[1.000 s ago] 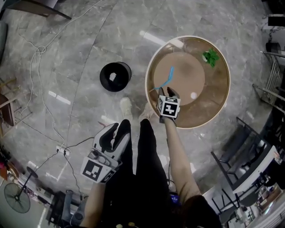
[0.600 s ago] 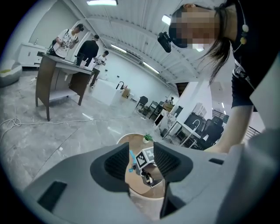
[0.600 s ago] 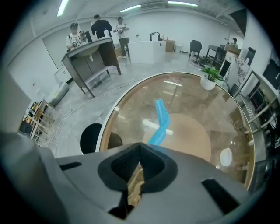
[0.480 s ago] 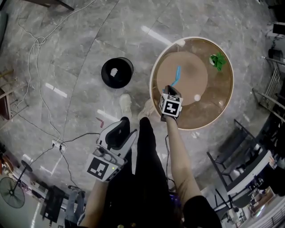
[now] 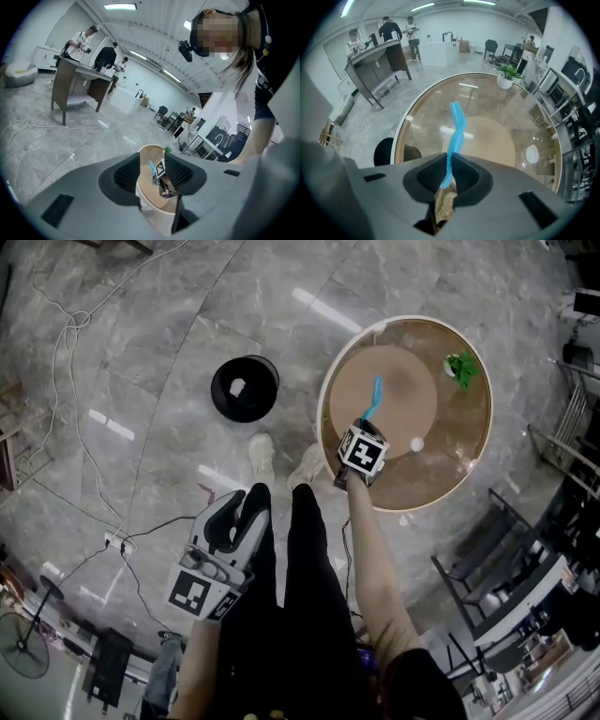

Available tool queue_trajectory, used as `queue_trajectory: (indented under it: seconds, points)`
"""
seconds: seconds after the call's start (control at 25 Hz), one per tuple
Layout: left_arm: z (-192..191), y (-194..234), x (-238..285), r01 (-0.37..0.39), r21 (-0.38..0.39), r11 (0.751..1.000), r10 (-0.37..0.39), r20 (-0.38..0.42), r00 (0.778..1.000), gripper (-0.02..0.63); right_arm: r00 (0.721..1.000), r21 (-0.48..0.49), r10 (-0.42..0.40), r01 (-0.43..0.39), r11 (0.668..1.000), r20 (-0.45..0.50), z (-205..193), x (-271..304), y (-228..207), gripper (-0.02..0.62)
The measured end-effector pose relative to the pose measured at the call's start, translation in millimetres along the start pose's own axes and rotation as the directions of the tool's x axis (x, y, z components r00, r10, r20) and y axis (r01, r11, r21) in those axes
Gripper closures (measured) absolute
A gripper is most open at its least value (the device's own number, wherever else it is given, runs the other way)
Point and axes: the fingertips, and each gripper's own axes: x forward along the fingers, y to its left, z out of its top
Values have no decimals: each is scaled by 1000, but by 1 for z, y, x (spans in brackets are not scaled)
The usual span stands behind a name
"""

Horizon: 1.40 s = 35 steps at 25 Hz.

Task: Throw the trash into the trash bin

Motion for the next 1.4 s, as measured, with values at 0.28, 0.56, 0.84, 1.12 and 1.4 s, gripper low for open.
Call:
queue_trajectory:
  seconds: [0.28,0.56,0.84,1.12,1.4]
  points:
    - [2,-4,2,5,-1,1000,-5,11,1000,443,997,-96,53,-48,994,48,11,-12,23,569]
    - [6,10,-12,-35,-27,999,36,46,998,445,974,-289,217,-191,938,60,20,-28,119,569]
    - [7,44,-42,-131,-86,988,139,97,985,445,915,-436,401,-377,818,-39,-3,-43,245,569]
    - [2,69,-69,-191,-140,971,210,132,969,445,869,-540,480,-462,704,-117,-23,-55,310,465]
    - [11,71,-85,-191,-135,972,211,160,964,445,876,-535,471,-448,716,-104,-25,-75,300,477]
